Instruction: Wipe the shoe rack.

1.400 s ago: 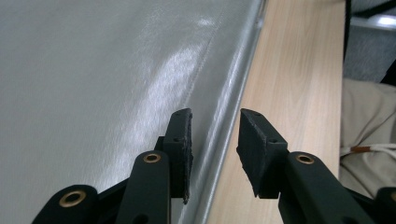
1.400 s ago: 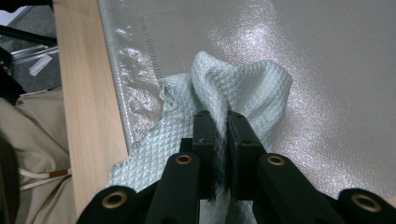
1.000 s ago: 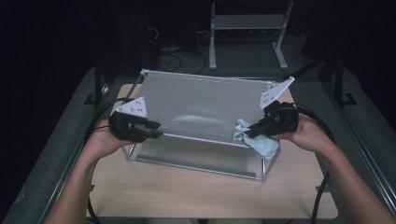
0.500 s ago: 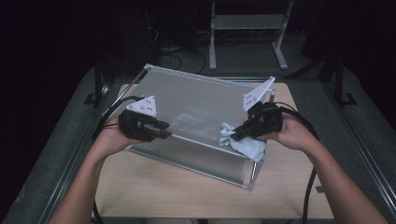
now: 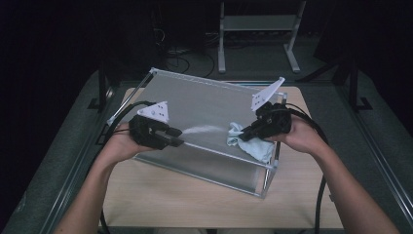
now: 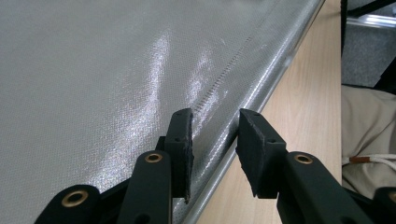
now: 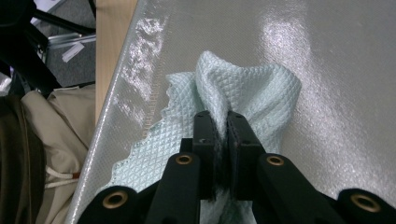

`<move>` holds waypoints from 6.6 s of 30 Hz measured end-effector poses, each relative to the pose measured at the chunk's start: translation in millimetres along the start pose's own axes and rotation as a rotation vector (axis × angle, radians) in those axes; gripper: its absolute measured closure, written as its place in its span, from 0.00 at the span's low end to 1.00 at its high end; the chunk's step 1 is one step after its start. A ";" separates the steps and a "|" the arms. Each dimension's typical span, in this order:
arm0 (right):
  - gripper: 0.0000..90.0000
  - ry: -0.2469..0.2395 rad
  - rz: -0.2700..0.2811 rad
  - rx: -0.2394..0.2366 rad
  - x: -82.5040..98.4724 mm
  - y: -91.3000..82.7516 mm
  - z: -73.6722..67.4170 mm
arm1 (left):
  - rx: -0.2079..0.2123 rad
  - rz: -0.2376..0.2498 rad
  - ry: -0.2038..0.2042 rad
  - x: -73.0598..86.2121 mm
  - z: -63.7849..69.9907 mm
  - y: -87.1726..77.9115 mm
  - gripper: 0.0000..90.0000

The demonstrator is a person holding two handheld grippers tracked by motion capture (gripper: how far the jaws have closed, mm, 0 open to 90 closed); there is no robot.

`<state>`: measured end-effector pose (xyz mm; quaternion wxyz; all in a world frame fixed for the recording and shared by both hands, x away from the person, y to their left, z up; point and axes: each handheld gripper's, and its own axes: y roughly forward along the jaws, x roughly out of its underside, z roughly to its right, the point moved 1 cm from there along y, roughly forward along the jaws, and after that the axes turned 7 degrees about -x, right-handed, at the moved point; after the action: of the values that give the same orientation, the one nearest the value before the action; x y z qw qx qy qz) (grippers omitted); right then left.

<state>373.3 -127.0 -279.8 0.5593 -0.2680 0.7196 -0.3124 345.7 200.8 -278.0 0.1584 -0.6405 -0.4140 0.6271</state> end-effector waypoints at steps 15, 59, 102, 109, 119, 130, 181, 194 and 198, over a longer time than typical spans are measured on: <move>0.93 0.044 -0.031 0.023 20.7 -13.0 -5.0 | 0.005 0.010 -0.015 4.4 -9.1 -0.8 0.74; 0.93 0.023 -0.066 -0.034 -6.3 7.5 -3.5 | 0.018 0.019 0.028 -18.4 -14.5 19.7 0.72; 0.93 0.016 -0.042 -0.024 -22.0 1.4 14.9 | 0.141 0.019 0.133 -43.7 39.0 34.0 0.74; 0.93 -0.024 -0.075 -0.095 -28.0 8.8 -0.4 | 0.090 0.015 0.098 -33.8 28.4 23.1 0.75; 0.93 -0.111 -0.023 -0.151 -67.7 23.4 -12.0 | 0.079 0.005 0.080 -24.0 22.1 14.6 0.87; 0.93 -0.107 -0.080 -0.174 -54.6 25.7 -19.8 | 0.067 0.026 0.063 -17.7 19.6 11.4 0.87; 0.92 0.029 0.019 -0.022 37.6 -43.2 -17.3 | 0.058 0.011 0.057 -13.8 14.3 11.0 0.86; 0.92 -0.032 0.036 -0.050 5.5 -12.7 -16.2 | 0.039 0.006 0.046 -9.2 9.0 7.6 0.86; 0.92 -0.016 0.031 -0.040 10.7 -18.1 -16.3 | 0.038 0.006 0.049 -9.2 9.0 8.3 0.86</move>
<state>355.6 -144.4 -270.2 0.5642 -0.2705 0.7254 -0.2869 341.3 186.2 -279.2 0.1787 -0.6537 -0.3960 0.6196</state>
